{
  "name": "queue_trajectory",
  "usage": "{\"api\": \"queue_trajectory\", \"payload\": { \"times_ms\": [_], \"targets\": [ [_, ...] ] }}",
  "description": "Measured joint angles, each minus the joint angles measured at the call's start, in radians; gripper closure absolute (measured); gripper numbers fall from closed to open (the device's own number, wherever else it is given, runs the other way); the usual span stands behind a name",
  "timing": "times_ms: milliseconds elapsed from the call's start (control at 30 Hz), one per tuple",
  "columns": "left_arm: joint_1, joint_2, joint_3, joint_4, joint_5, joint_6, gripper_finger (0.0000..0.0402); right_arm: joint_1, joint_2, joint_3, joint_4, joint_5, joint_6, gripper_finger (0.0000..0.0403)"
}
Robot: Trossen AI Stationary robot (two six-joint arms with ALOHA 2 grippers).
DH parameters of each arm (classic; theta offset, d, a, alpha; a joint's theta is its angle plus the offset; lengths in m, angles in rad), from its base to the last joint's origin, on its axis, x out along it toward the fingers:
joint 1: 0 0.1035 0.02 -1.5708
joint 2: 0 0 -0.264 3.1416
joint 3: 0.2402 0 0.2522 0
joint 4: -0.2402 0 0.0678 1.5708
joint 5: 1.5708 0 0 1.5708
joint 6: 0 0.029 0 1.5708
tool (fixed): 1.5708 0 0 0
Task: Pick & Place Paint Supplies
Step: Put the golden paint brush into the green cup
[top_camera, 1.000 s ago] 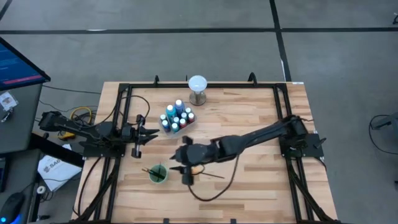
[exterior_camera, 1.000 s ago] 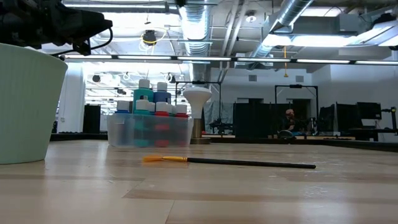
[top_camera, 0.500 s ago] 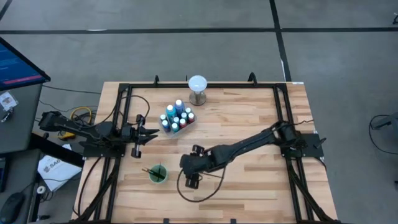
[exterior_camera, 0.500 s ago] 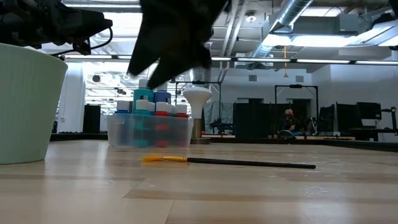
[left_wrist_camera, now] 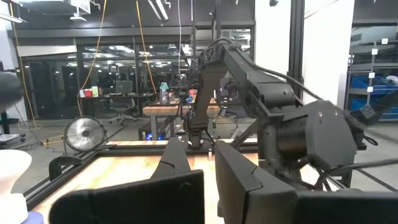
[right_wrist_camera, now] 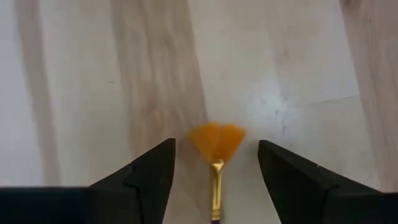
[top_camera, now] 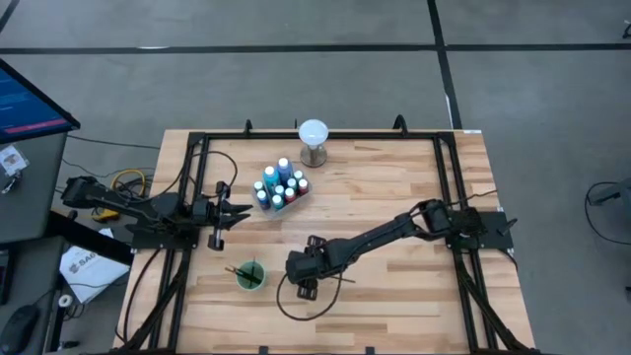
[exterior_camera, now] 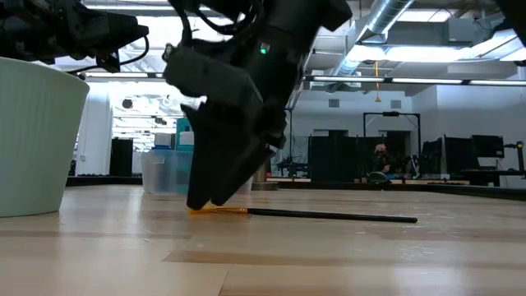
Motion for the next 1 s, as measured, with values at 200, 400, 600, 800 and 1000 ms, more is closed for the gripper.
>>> {"api": "queue_trajectory", "payload": {
  "times_ms": [200, 400, 600, 800, 1000],
  "targets": [
    [0.000, 0.000, 0.000, 0.000, 0.000, 0.000, 0.0401, 0.001, 0.024, 0.002, -0.016, 0.045, 0.067, 0.0215],
    [0.000, 0.000, 0.000, 0.000, 0.000, 0.000, 0.0401, -0.002, 0.039, 0.002, -0.051, 0.043, 0.083, 0.0358],
    [0.000, 0.000, 0.000, 0.000, 0.000, 0.000, 0.0401, -0.010, 0.021, -0.002, -0.054, 0.037, 0.088, 0.0398],
    [0.000, 0.000, 0.000, 0.000, 0.000, 0.000, 0.0401, -0.012, -0.066, -0.014, -0.063, 0.096, 0.065, 0.0402],
    [0.000, 0.000, 0.000, 0.000, 0.000, 0.000, 0.0401, -0.010, -0.221, -0.009, 0.024, 0.237, 0.019, 0.0402]
  ]
}}
